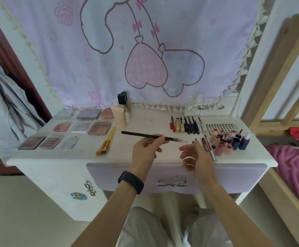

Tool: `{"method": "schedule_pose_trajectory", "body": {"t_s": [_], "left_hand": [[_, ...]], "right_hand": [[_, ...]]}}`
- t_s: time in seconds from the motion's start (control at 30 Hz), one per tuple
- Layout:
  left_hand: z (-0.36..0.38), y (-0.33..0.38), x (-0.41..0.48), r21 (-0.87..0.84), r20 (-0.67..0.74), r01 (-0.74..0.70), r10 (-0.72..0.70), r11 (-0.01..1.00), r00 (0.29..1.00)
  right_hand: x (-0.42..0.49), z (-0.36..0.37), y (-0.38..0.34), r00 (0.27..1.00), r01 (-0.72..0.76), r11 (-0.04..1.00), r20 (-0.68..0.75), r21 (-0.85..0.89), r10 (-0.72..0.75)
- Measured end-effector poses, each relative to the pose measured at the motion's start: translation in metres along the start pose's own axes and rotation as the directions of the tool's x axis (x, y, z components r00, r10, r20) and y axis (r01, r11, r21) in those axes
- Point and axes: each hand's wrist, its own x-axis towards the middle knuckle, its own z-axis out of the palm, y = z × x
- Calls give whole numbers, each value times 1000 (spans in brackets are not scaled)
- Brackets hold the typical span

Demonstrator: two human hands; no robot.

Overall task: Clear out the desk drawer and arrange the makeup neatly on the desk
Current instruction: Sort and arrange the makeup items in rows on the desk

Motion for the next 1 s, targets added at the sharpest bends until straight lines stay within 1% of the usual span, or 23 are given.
{"method": "schedule_pose_trajectory", "body": {"t_s": [0.1,0.2,0.33,0.37,0.4,0.43,0.47,0.5,0.53,0.57,0.6,0.63,0.67,0.7,0.73,0.77,0.8,0.83,0.87,0.93,1.0], "left_hand": [[6,-4,-8,22,37,-25,24,999,999],[10,-8,-15,55,77,-34,30,998,997],[12,-11,-23,94,126,-20,8,995,992],[12,-12,-25,77,113,-1,-8,997,994],[11,-14,-27,39,58,29,-31,999,998],[10,-14,-29,-10,-46,54,-55,998,997],[7,-13,-30,-24,-191,29,-33,999,981],[3,-12,-34,44,-331,-71,81,997,940],[-1,-12,-36,216,-386,-215,285,952,877],[-3,-11,-39,444,-307,-356,513,822,802],[-5,-9,-42,649,-109,-459,671,607,733],[-4,-6,-43,774,136,-520,708,361,693],[-4,-3,-42,805,352,-571,644,163,679],[-3,-1,-41,786,497,-615,528,61,689],[-1,2,-40,760,578,-648,414,41,704],[1,5,-37,739,616,-671,337,65,712],[2,8,-35,725,629,-680,294,113,720],[4,9,-34,714,632,-682,274,158,725],[6,9,-34,708,634,-683,262,181,727],[9,7,-36,709,636,-682,256,179,728],[12,3,-37,734,612,-665,287,140,737]], "right_hand": [[-12,-5,-2,998,-42,999,54,34,40],[-20,-7,-2,996,-58,998,67,35,55],[-25,-10,-6,993,-79,996,88,47,74],[-26,-12,-6,993,-83,996,83,42,79],[-26,-13,-6,994,-79,996,73,35,77],[-27,-16,-5,996,-72,997,61,33,70],[-27,-19,-4,997,-68,997,45,36,67],[-28,-22,-3,997,-70,997,31,39,69],[-29,-25,-3,997,-72,997,22,35,72],[-30,-27,-3,997,-71,997,21,26,71],[-30,-29,-3,997,-69,997,27,16,69],[-32,-29,-4,997,-71,997,39,9,70],[-33,-29,-5,996,-71,997,55,3,71],[-35,-28,-6,995,-68,998,72,-1,68],[-37,-27,-7,994,-61,998,86,-5,61],[-38,-27,-9,994,-52,999,93,-9,52],[-39,-26,-10,995,-40,999,94,-14,41],[-40,-25,-11,996,-27,999,86,-21,29],[-41,-25,-12,997,-16,999,74,-29,18],[-42,-25,-13,999,2,998,44,-71,1],[-42,-24,-11,1000,20,988,10,-152,-19]]}}
